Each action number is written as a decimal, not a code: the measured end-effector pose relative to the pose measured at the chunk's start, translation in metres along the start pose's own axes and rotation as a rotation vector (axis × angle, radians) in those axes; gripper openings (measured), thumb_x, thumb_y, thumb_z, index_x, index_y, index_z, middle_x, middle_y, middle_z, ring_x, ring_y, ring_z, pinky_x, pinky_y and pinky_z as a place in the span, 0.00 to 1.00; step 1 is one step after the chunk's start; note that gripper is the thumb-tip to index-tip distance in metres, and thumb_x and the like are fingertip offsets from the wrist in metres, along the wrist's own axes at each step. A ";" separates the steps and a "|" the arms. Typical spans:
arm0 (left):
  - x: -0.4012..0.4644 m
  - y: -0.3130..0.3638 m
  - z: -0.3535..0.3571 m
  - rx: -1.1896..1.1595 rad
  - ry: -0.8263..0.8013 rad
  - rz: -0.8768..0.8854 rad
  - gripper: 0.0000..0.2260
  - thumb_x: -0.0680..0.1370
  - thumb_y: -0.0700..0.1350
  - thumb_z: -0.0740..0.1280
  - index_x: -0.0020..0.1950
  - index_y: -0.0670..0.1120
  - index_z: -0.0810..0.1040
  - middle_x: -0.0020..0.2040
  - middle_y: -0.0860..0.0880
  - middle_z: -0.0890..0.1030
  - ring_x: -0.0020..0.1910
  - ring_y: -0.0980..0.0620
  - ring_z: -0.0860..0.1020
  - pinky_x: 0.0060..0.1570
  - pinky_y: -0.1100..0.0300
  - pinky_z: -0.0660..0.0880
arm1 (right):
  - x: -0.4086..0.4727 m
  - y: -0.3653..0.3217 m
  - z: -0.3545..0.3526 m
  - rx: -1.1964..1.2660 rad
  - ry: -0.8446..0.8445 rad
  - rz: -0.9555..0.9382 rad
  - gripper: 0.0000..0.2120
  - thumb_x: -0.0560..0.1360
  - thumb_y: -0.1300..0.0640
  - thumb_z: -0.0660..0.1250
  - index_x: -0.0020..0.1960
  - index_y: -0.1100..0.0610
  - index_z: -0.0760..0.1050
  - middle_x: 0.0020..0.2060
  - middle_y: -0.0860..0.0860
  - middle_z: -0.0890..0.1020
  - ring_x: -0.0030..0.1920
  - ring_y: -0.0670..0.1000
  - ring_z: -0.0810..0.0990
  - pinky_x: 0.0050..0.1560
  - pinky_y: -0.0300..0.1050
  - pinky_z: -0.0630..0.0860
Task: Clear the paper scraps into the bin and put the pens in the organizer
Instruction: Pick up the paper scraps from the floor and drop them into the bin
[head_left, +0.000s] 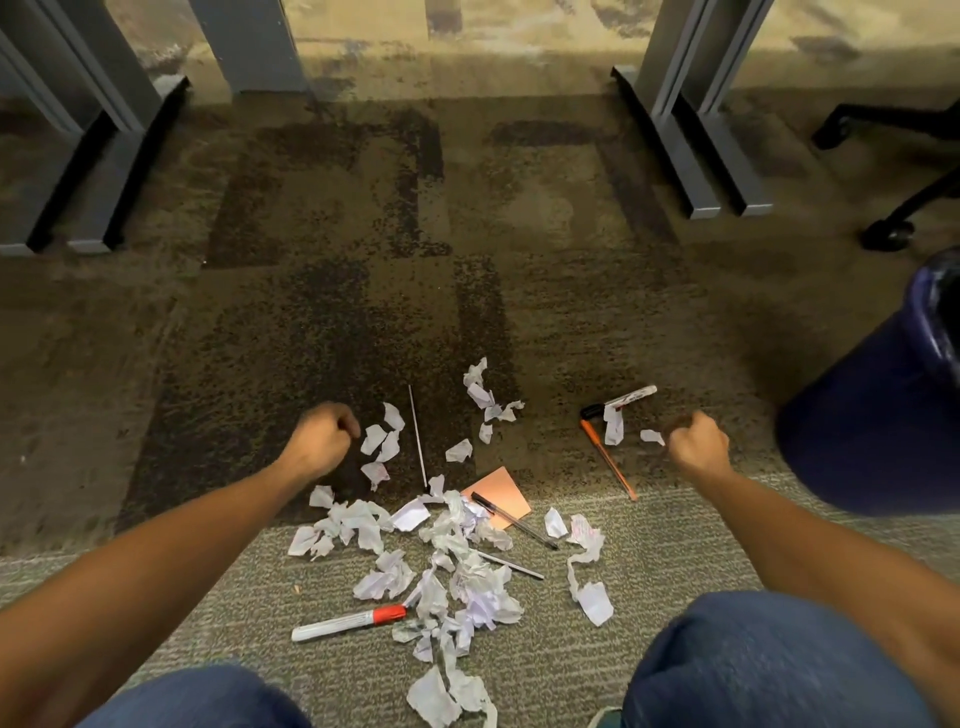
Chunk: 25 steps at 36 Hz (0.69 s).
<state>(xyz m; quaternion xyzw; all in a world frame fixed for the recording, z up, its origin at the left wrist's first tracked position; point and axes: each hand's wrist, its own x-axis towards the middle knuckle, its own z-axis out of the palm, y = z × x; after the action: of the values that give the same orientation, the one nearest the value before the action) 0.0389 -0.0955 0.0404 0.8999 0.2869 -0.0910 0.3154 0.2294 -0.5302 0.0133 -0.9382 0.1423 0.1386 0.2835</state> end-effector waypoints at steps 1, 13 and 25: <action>0.001 0.005 0.001 -0.029 0.022 -0.014 0.13 0.70 0.28 0.59 0.38 0.43 0.78 0.37 0.49 0.78 0.36 0.52 0.74 0.32 0.62 0.67 | 0.002 -0.001 0.000 0.024 0.026 0.017 0.13 0.79 0.61 0.57 0.59 0.63 0.76 0.58 0.66 0.78 0.60 0.65 0.75 0.52 0.48 0.71; 0.000 -0.019 0.051 -0.003 0.021 -0.116 0.10 0.72 0.46 0.74 0.48 0.44 0.77 0.39 0.46 0.80 0.39 0.48 0.79 0.35 0.60 0.69 | 0.014 0.006 0.023 -0.057 -0.071 -0.003 0.17 0.77 0.53 0.70 0.62 0.60 0.74 0.56 0.64 0.79 0.58 0.63 0.78 0.52 0.50 0.75; -0.003 -0.034 0.064 -0.052 -0.064 -0.095 0.11 0.73 0.51 0.74 0.46 0.48 0.75 0.33 0.50 0.76 0.30 0.54 0.74 0.27 0.63 0.65 | 0.024 0.017 0.042 -0.334 -0.107 -0.143 0.15 0.80 0.54 0.64 0.60 0.63 0.70 0.59 0.68 0.72 0.54 0.70 0.76 0.51 0.54 0.73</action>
<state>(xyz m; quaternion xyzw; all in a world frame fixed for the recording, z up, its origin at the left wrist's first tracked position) 0.0183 -0.1148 -0.0260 0.8735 0.3213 -0.1269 0.3430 0.2382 -0.5244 -0.0369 -0.9712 0.0349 0.1894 0.1403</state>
